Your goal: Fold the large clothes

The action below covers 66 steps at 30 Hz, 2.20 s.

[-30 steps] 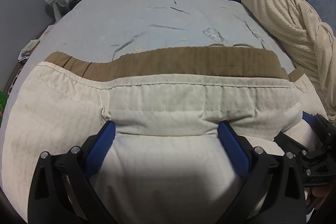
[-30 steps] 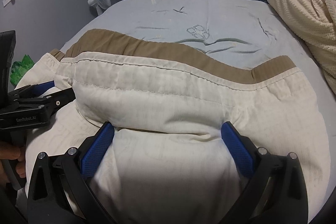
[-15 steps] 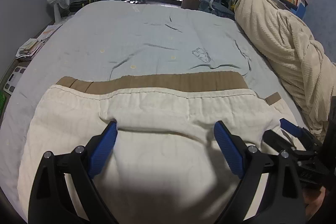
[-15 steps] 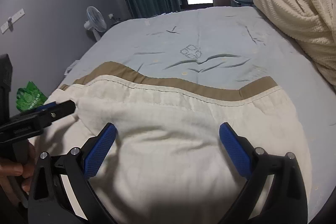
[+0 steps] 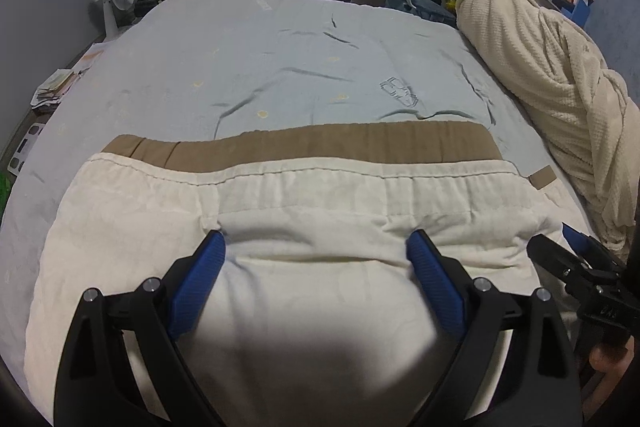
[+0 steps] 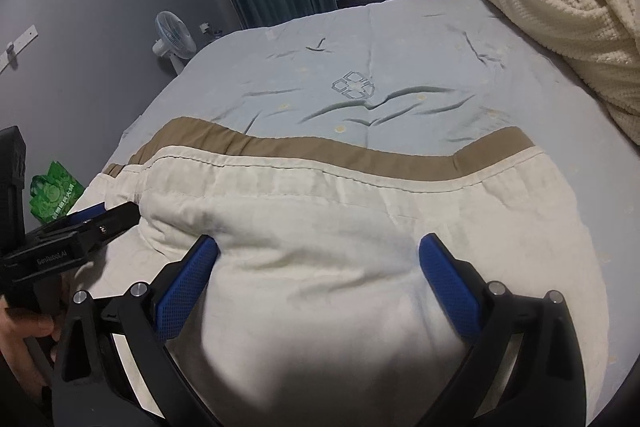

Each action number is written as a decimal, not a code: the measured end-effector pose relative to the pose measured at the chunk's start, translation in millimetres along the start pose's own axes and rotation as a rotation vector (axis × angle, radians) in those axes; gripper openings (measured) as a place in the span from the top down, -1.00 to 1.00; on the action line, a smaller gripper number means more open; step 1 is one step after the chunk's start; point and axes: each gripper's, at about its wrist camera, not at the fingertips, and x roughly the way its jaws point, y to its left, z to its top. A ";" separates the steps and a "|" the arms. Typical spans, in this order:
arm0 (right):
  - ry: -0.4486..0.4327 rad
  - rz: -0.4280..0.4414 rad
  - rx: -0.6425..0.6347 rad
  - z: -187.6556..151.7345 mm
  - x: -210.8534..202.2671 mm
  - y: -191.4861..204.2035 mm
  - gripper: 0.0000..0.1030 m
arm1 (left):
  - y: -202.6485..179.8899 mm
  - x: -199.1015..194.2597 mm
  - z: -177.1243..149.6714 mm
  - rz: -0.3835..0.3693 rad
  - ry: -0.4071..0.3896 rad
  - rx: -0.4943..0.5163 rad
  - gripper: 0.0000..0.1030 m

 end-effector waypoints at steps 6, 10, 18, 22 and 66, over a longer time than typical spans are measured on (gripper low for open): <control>-0.009 0.039 0.043 -2.8 -17.2 -13.6 -0.87 | 15.4 -22.3 -9.0 -0.097 -0.013 -0.022 -0.72; -0.022 0.001 0.050 -6.0 -30.9 -18.6 -0.87 | 26.2 -41.5 -19.0 -0.075 -0.013 -0.021 -0.72; -0.048 -0.046 0.056 -36.4 -79.2 -31.6 -0.87 | 44.8 -85.5 -64.7 -0.031 -0.013 -0.039 -0.72; -0.055 -0.058 0.017 -60.4 -103.3 -26.9 -0.87 | 36.6 -113.1 -87.5 -0.037 -0.038 -0.020 -0.73; -0.082 -0.071 -0.079 -152.8 -177.3 6.4 -0.87 | -16.1 -183.5 -196.5 0.053 -0.234 0.146 -0.85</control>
